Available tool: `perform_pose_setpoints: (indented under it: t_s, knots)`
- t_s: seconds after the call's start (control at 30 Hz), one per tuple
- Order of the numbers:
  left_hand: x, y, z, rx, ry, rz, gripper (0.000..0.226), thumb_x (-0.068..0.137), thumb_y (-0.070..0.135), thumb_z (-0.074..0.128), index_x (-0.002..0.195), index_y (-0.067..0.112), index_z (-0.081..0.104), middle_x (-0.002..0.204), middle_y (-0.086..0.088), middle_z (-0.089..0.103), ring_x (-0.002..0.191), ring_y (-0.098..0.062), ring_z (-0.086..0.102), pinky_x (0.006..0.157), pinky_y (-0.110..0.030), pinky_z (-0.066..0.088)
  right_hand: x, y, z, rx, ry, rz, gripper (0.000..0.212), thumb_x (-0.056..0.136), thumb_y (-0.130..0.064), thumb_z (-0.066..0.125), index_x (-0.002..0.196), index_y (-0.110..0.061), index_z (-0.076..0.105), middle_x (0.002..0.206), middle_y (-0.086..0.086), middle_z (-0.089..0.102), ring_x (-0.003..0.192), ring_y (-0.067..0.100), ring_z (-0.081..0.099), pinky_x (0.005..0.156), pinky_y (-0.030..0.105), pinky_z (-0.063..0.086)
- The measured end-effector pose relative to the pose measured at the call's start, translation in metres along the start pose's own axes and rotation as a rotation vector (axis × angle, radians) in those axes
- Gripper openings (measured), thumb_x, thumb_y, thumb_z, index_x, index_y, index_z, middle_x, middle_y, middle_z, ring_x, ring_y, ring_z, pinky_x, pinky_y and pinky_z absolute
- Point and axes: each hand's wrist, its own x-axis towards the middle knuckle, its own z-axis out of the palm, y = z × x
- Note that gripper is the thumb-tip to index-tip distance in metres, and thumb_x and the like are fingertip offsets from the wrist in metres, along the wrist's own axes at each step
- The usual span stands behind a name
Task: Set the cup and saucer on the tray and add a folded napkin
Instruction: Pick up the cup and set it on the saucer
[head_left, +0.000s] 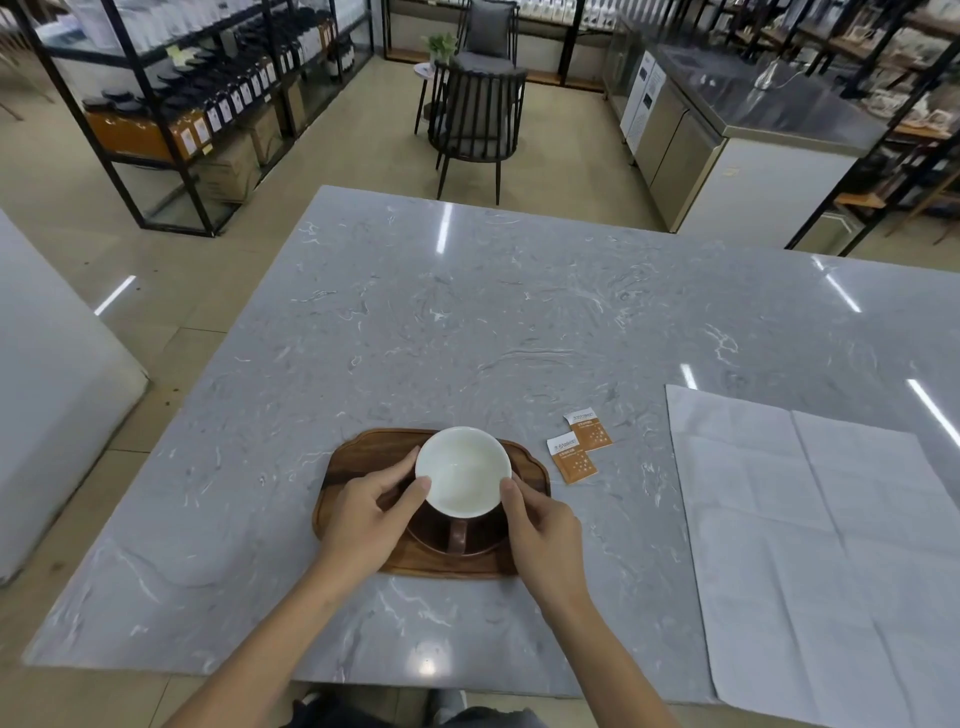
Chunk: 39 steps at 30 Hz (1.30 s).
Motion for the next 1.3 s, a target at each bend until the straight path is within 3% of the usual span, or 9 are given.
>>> perform_pose_setpoints:
  t_s: [0.13, 0.23, 0.4, 0.53, 0.7, 0.9, 1.1, 1.2, 1.3]
  knots:
    - [0.0, 0.001, 0.003, -0.001, 0.006, -0.001, 0.037, 0.097, 0.028, 0.064, 0.134, 0.035, 0.06, 0.115, 0.045, 0.062, 0.118, 0.017, 0.055, 0.092, 0.002, 0.039, 0.003, 0.004, -0.001, 0.02, 0.021, 0.022, 0.026, 0.098, -0.05, 0.058, 0.118, -0.042, 0.073, 0.069, -0.007, 0.075, 0.058, 0.0, 0.059, 0.052, 0.013, 0.043]
    - [-0.001, 0.001, 0.005, -0.018, 0.015, 0.005, 0.036, 0.099, 0.023, 0.062, 0.131, 0.041, 0.06, 0.118, 0.042, 0.063, 0.119, 0.017, 0.055, 0.091, 0.002, 0.039, 0.004, 0.003, -0.001, 0.014, 0.011, 0.03, 0.02, 0.098, -0.05, 0.057, 0.11, -0.049, 0.073, 0.068, -0.003, 0.074, 0.055, 0.001, 0.056, 0.051, 0.015, 0.041]
    - [-0.001, -0.001, 0.006, -0.062, 0.011, -0.012, 0.039, 0.099, 0.023, 0.063, 0.137, 0.029, 0.06, 0.12, 0.039, 0.064, 0.121, 0.014, 0.055, 0.093, 0.0, 0.04, 0.008, 0.002, 0.0, 0.016, 0.006, 0.046, 0.03, 0.098, -0.049, 0.058, 0.118, -0.036, 0.075, 0.066, -0.008, 0.073, 0.054, 0.0, 0.057, 0.05, 0.014, 0.042]
    - [0.002, -0.003, 0.004, -0.056, 0.037, -0.013, 0.039, 0.098, 0.02, 0.063, 0.137, 0.022, 0.06, 0.113, 0.043, 0.064, 0.116, 0.017, 0.056, 0.089, 0.002, 0.04, 0.004, 0.003, 0.002, 0.04, 0.006, 0.059, 0.032, 0.095, -0.053, 0.058, 0.118, -0.038, 0.074, 0.077, -0.012, 0.078, 0.066, 0.003, 0.063, 0.059, 0.022, 0.05]
    - [0.002, -0.002, 0.003, -0.072, 0.027, -0.01, 0.04, 0.098, 0.02, 0.064, 0.138, 0.021, 0.06, 0.118, 0.041, 0.061, 0.12, 0.014, 0.056, 0.093, 0.0, 0.041, 0.003, 0.0, 0.003, 0.035, 0.014, 0.057, 0.031, 0.097, -0.052, 0.058, 0.119, -0.038, 0.074, 0.08, -0.017, 0.078, 0.078, 0.018, 0.071, 0.058, 0.02, 0.05]
    - [-0.001, -0.001, 0.002, -0.123, 0.025, -0.006, 0.041, 0.095, 0.02, 0.068, 0.136, 0.021, 0.062, 0.125, 0.021, 0.069, 0.123, 0.004, 0.059, 0.1, -0.008, 0.045, 0.009, 0.001, 0.002, 0.032, 0.013, 0.052, 0.029, 0.1, -0.043, 0.056, 0.107, -0.029, 0.081, 0.059, -0.016, 0.069, 0.056, 0.001, 0.059, 0.05, 0.013, 0.041]
    - [0.0, 0.003, 0.007, -0.131, 0.117, -0.022, 0.032, 0.096, 0.02, 0.066, 0.127, 0.017, 0.069, 0.108, 0.03, 0.07, 0.112, 0.016, 0.06, 0.085, 0.002, 0.042, 0.013, -0.001, 0.003, -0.031, 0.031, 0.067, 0.03, 0.096, -0.049, 0.054, 0.103, -0.032, 0.078, 0.087, -0.019, 0.077, 0.088, -0.007, 0.068, 0.064, 0.01, 0.049]
    - [0.002, 0.002, 0.008, -0.125, 0.13, -0.027, 0.031, 0.096, 0.022, 0.067, 0.126, 0.016, 0.071, 0.106, 0.029, 0.072, 0.109, 0.016, 0.061, 0.085, 0.002, 0.043, 0.014, -0.002, 0.004, -0.053, 0.04, 0.088, 0.03, 0.094, -0.053, 0.054, 0.098, -0.033, 0.076, 0.085, -0.023, 0.075, 0.09, -0.012, 0.065, 0.06, 0.008, 0.048]
    - [0.004, 0.0, 0.009, -0.092, 0.146, -0.036, 0.028, 0.095, 0.023, 0.068, 0.122, 0.019, 0.073, 0.095, 0.042, 0.069, 0.103, 0.023, 0.06, 0.08, 0.005, 0.04, 0.015, -0.002, 0.005, -0.063, 0.047, 0.106, 0.026, 0.094, -0.054, 0.054, 0.09, -0.037, 0.073, 0.087, -0.033, 0.07, 0.09, -0.015, 0.063, 0.061, 0.008, 0.047]
